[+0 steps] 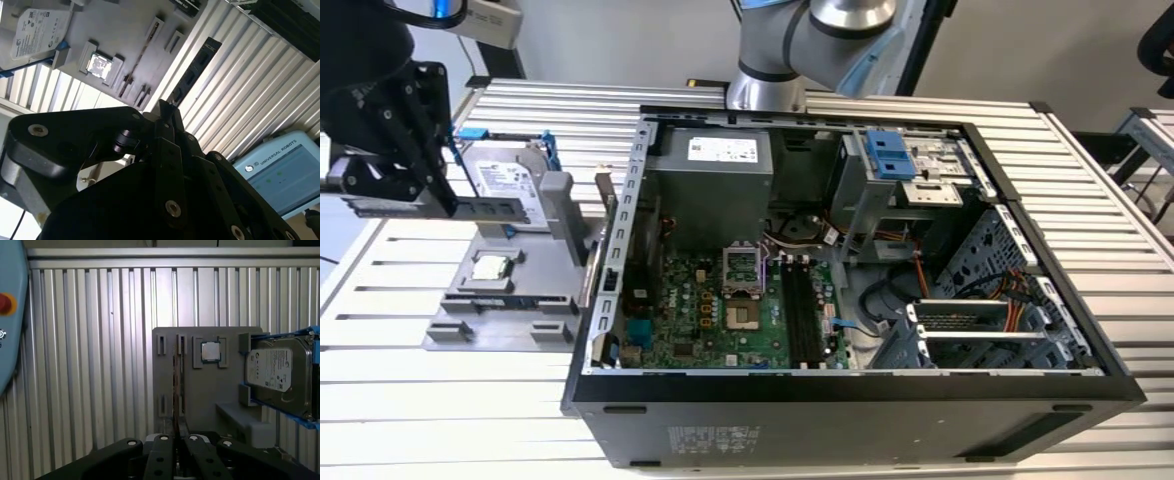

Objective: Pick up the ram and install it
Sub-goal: 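Pick up the ram and move it above insertion slot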

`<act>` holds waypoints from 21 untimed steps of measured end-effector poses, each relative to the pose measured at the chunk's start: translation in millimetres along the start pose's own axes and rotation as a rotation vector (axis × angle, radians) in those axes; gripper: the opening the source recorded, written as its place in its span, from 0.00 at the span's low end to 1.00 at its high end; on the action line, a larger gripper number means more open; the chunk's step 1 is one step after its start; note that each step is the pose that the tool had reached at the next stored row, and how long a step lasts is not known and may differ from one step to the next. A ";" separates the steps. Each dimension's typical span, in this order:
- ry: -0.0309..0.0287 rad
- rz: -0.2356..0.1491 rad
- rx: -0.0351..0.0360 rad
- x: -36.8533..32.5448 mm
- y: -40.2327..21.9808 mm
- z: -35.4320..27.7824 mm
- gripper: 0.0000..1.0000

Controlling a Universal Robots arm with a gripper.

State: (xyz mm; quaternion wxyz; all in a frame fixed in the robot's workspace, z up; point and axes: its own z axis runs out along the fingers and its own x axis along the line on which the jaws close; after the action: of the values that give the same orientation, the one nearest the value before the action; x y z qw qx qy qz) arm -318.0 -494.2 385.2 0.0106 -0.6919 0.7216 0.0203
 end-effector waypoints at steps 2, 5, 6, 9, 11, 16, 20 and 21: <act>0.0000 0.000 0.0000 -0.1 -1.7 0.0 0.00; 0.0001 0.000 0.0000 -0.2 -4.1 -0.1 0.00; 0.0000 0.000 0.0000 -0.2 -5.0 0.0 0.00; 0.0002 0.000 0.0000 -0.3 -7.0 -0.1 0.00; 0.0003 0.000 0.0000 -0.3 -8.4 -0.1 0.00; 0.0005 0.000 0.0000 -0.5 -12.3 -0.2 0.00; 0.0005 0.000 0.0000 -0.7 -16.7 -0.2 0.00; 0.0006 0.000 0.0000 -0.7 -17.7 -0.2 0.00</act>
State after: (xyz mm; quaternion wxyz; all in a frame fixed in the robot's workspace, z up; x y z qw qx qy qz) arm -300.3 -494.2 385.2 0.0103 -0.6919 0.7217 0.0201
